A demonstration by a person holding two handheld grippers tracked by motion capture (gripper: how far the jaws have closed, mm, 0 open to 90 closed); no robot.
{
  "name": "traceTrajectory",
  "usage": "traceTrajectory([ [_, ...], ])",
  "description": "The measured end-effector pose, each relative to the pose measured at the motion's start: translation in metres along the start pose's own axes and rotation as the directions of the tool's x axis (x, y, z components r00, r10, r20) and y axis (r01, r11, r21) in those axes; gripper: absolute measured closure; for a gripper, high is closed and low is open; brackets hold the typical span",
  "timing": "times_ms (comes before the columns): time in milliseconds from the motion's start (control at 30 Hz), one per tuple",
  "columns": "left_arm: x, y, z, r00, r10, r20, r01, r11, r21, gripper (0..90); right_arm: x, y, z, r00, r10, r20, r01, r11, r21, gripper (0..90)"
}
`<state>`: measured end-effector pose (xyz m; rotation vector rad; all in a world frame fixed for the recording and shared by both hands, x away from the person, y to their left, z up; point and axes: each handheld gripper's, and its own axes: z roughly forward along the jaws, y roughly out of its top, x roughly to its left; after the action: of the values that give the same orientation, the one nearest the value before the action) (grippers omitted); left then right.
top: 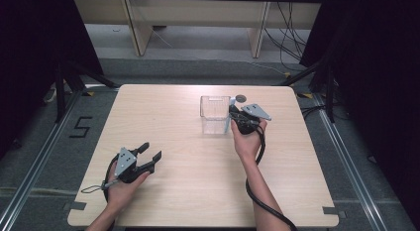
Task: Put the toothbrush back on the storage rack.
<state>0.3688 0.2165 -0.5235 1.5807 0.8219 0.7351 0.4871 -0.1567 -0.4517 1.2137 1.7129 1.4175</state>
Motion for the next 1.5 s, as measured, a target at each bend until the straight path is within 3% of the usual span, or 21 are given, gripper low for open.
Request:
traceTrajectory([
  [633,0.0002,0.0,-0.0001,1.0,0.0,0.001,0.0,1.0,-0.001,38.7,0.0013,-0.0011,-0.0006,0.9995,0.026,0.017,-0.026,1.0,0.001,81.7],
  [833,0.0,-0.0001,-0.0002,1.0,0.0,0.0,0.0,1.0,-0.001,38.7,-0.0009,-0.0004,0.0001,0.9999,-0.002,0.011,0.002,1.0,-0.003,76.6],
  [1167,0.0002,0.0,-0.0001,1.0,-0.001,0.0,0.001,1.0,-0.002,38.7,0.0007,0.0008,-0.0024,0.9996,-0.003,0.028,0.003,1.0,0.007,64.1],
  [1200,0.0002,0.0,-0.0001,1.0,-0.001,0.0,0.001,1.0,-0.001,38.7,0.0028,0.0009,-0.0034,0.9994,0.022,0.027,-0.022,1.0,0.01,62.2],
  [1367,0.0,0.0,-0.0001,1.0,0.0,-0.001,0.0,1.0,-0.001,38.7,0.0037,0.0037,-0.0048,0.9996,-0.002,0.029,0.001,1.0,0.019,54.8],
  [1400,0.0001,0.0,-0.0001,1.0,0.0,-0.001,0.0,1.0,-0.001,38.7,0.0024,0.0043,-0.0047,0.9992,-0.027,0.03,0.026,0.999,0.02,53.3],
  [1467,0.0001,-0.0001,-0.0001,1.0,-0.001,-0.001,0.001,1.0,-0.001,38.6,0.0031,0.0041,-0.0055,0.9998,0.003,0.021,-0.004,0.999,0.032,50.7],
  [1500,0.0001,0.0,-0.0001,1.0,-0.001,-0.001,0.001,1.0,-0.001,38.7,0.0021,0.004,-0.0056,0.9998,-0.004,0.017,0.003,0.999,0.035,49.6],
])
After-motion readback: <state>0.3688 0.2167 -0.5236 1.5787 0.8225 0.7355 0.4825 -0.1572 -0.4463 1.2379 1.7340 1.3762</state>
